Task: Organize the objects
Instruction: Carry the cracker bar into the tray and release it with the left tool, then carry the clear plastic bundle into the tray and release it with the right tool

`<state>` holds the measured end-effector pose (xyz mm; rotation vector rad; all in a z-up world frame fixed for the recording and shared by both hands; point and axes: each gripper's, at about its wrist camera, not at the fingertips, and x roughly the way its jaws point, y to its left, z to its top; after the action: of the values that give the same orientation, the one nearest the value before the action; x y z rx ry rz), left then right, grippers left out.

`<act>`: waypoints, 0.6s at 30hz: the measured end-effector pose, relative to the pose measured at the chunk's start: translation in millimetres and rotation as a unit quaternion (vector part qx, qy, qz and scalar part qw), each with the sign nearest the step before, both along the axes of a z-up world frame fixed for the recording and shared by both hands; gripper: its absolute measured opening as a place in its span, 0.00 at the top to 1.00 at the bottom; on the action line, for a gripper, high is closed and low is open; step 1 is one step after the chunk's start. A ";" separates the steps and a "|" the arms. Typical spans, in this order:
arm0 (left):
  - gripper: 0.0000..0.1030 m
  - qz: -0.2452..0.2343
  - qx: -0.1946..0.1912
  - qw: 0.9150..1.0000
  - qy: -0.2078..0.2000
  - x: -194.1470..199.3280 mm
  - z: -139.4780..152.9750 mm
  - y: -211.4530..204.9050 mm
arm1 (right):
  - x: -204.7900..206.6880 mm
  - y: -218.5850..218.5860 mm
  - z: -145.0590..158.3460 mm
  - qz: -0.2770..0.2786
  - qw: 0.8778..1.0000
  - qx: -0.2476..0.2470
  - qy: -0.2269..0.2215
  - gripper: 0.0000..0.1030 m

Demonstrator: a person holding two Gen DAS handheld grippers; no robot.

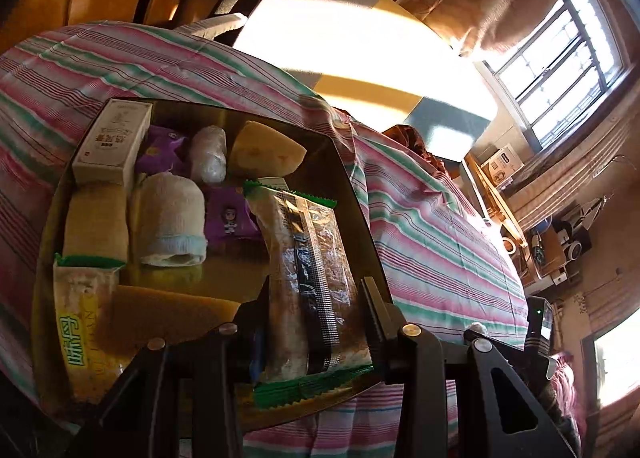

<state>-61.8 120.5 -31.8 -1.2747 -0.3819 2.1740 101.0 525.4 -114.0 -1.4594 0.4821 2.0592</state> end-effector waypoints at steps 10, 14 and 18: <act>0.63 0.005 -0.072 0.997 0.005 -6.6 -26.2 18.0 | 7.9 -2.9 3.5 0.002 1.000 -0.003 0.002 0.66; 0.63 -0.001 -0.104 0.993 0.059 6.1 -15.4 19.5 | 11.3 -5.8 6.4 0.003 1.000 -0.002 0.002 0.66; 0.56 -0.003 -0.114 0.989 0.090 16.5 -5.5 15.1 | 11.4 -10.8 7.9 0.013 1.000 -0.005 0.004 0.66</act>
<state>-45.4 135.6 -37.3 -1.1797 -0.0579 2.3570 112.4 514.6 -106.1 -1.4710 0.4802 2.0866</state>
